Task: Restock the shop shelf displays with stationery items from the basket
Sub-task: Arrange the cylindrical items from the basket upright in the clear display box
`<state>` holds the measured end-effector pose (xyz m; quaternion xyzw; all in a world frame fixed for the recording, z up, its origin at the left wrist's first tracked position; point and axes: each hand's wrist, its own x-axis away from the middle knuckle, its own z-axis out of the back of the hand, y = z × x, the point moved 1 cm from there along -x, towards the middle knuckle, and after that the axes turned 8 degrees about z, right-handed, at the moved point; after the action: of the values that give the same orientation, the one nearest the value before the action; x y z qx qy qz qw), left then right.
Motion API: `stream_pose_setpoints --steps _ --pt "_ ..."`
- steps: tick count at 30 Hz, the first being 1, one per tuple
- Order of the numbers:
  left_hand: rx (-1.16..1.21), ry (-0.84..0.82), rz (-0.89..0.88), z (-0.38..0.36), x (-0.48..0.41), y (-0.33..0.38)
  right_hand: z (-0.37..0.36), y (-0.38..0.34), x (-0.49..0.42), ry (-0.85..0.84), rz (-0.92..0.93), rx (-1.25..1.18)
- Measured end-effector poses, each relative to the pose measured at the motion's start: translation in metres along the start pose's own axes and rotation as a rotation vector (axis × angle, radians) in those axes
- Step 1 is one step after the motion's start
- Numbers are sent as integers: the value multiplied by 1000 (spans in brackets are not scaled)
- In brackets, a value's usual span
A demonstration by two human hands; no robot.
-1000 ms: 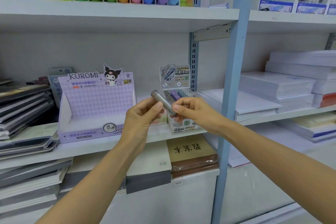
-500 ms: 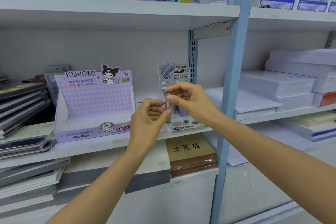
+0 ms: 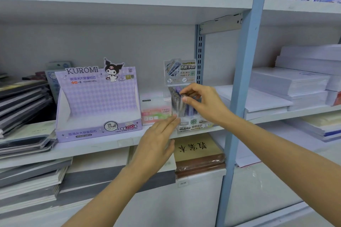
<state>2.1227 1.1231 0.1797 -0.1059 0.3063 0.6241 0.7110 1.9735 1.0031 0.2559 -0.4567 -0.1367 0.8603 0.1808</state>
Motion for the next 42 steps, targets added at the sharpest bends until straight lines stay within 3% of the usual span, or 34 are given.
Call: stream_pose_setpoints --steps 6,10,20,24,28,31,34,36,42 --pt "-36 -5 3 -5 0 1 -11 2 2 0 48 67" --pt "-38 -5 5 -6 2 0 -18 9 10 19 146 257" --pt "66 -42 24 -11 8 -10 -24 19 53 -191 114 316" --pt "-38 -57 -10 -14 21 -16 -26 21 42 -224 58 308" --pt "-33 38 -3 -15 47 -21 -37 10 49 -76 84 343" --pt "-2 214 51 -20 84 -39 -60 -17 75 37 271 263" --pt "-3 261 168 -43 139 -67 -108 -40 115 -140 431 136" --pt "0 184 294 -71 185 -86 -149 -44 148 -332 401 33" --pt "-17 -421 683 -159 336 -125 -261 -13 252 -845 -22 -154"
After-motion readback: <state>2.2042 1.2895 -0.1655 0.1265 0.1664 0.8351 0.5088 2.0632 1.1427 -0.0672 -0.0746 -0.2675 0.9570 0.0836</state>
